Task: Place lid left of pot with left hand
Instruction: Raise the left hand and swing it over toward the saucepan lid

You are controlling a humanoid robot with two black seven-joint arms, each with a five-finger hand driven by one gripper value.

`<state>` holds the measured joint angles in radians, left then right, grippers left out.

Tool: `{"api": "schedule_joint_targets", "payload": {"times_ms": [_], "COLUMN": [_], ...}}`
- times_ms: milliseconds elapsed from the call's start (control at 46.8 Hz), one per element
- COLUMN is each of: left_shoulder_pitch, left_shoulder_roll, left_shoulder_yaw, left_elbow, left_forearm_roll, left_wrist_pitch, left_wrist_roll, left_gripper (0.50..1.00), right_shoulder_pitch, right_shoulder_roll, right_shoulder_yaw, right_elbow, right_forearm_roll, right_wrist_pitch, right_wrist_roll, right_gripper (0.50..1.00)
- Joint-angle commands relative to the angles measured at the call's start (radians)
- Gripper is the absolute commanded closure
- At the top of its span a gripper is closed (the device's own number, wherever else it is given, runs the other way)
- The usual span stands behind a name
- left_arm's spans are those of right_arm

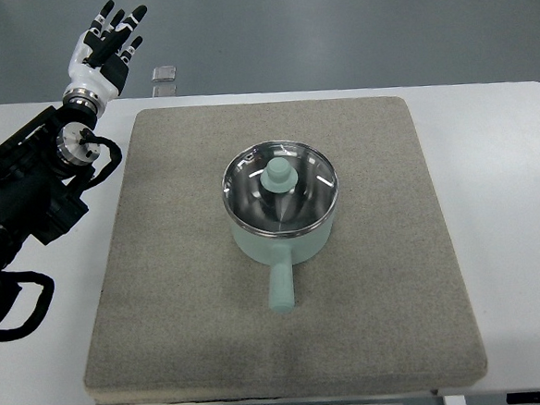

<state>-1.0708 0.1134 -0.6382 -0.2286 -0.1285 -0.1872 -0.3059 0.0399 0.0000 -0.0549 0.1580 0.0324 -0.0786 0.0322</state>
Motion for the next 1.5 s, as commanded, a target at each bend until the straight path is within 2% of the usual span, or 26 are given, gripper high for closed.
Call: {"api": "schedule_joint_targets", "payload": {"times_ms": [0,684,919,1026,1197,1347,1475], "left_shoulder_pitch": [0.002,-0.003,-0.08,-0.115,-0.187,-0.239,-0.299], "left_shoulder_roll": [0.0,0.006,0.046,0.063,0.101,0.109,0.14], "left_shoulder_yaw": [0.0,0.022,0.208,0.328,0.403,0.466,0.522], "left_elbow": [0.0,-0.003,-0.017,-0.024,-0.024,-0.029,-0.102], "left_forearm_roll": [0.001,0.027,0.26,0.38,0.48,0.596,0.765], "left_wrist_pitch": [0.0,-0.009,-0.063,-0.119,-0.271,-0.34,-0.408], "left_wrist_roll": [-0.001,-0.004,0.005,0.005,0.005,0.004,-0.008], "left_gripper": [0.506,0.506,0.508,0.508,0.508,0.508,0.508], "right_shoulder_pitch": [0.0,0.0,0.0,0.0,0.0,0.0,0.0], "right_shoulder_roll": [0.0,0.0,0.0,0.0,0.0,0.0,0.0], "right_shoulder_yaw": [0.0,0.0,0.001,0.001,0.001,0.001,0.001], "right_elbow": [0.0,0.0,0.0,0.0,0.0,0.0,0.0], "right_forearm_roll": [0.0,0.0,0.0,0.0,0.0,0.0,0.0], "right_wrist_pitch": [0.0,0.0,-0.001,0.0,0.0,0.0,0.0], "right_wrist_roll": [0.0,0.0,0.0,0.0,0.0,0.0,0.0], "right_gripper": [0.579,0.579,0.579,0.579,0.579,0.579,0.579]}}
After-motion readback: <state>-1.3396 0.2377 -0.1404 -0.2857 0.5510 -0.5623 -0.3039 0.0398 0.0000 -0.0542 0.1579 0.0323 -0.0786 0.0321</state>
